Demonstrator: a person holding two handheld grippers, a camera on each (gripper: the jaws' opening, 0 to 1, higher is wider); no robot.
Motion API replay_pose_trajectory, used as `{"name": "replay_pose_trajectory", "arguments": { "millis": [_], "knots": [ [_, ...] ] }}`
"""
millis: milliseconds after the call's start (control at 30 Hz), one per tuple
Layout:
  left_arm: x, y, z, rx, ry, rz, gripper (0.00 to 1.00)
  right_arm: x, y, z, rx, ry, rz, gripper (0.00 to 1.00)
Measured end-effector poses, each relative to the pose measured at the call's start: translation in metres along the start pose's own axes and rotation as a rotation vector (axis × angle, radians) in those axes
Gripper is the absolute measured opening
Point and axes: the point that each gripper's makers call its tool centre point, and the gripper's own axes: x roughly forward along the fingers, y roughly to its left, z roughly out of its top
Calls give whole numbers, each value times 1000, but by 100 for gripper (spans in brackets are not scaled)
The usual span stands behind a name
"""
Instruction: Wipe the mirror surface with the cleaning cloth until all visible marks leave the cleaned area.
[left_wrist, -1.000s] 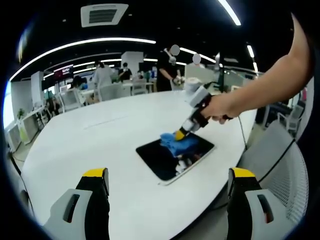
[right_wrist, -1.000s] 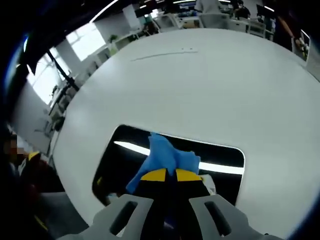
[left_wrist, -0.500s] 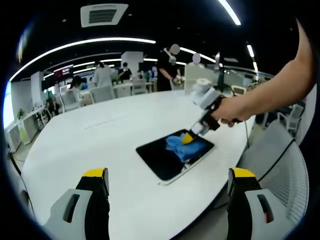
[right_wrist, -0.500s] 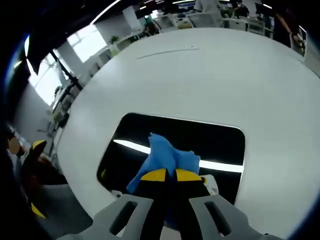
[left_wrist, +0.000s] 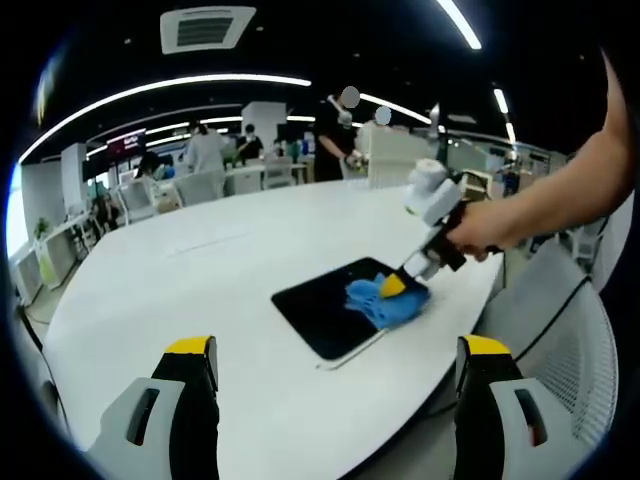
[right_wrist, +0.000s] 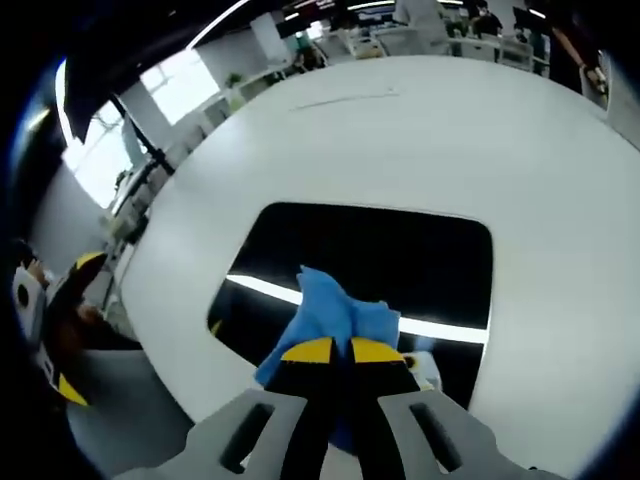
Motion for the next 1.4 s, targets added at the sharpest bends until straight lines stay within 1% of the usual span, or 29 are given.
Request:
{"name": "replay_pose_trajectory", "arguments": {
  "millis": [200, 267, 333, 400, 467, 633, 833, 1000, 1167, 1400],
  "knots": [
    [0, 1, -1, 0, 2, 1, 99, -4, 1, -7, 5, 7, 10, 0],
    [0, 1, -1, 1, 3, 2, 99, -6, 0, -10, 21, 6, 9, 0],
    [0, 1, -1, 0, 4, 3, 99, -9, -2, -13, 12, -19, -3, 0],
    [0, 2, -1, -1, 3, 5, 99, -9, -2, -13, 1, -68, -4, 0],
    [1, 2, -2, 0, 5, 4, 99, -10, -2, -14, 10, -73, -4, 0],
    [1, 1, -2, 1, 9, 1, 99, -9, -2, -11, -3, -57, -6, 0],
    [0, 0, -1, 5, 7, 3, 99, -10, -4, -12, 14, -45, -4, 0],
    [0, 0, -1, 5, 7, 2, 99, -11, -7, -13, 0, -33, -7, 0],
    [0, 0, -2, 5, 7, 0, 99, -14, -14, -14, -5, -25, -13, 0],
    [1, 0, -3, 6, 9, -2, 99, -21, -29, -18, 4, -20, -34, 0]
  ]
}}
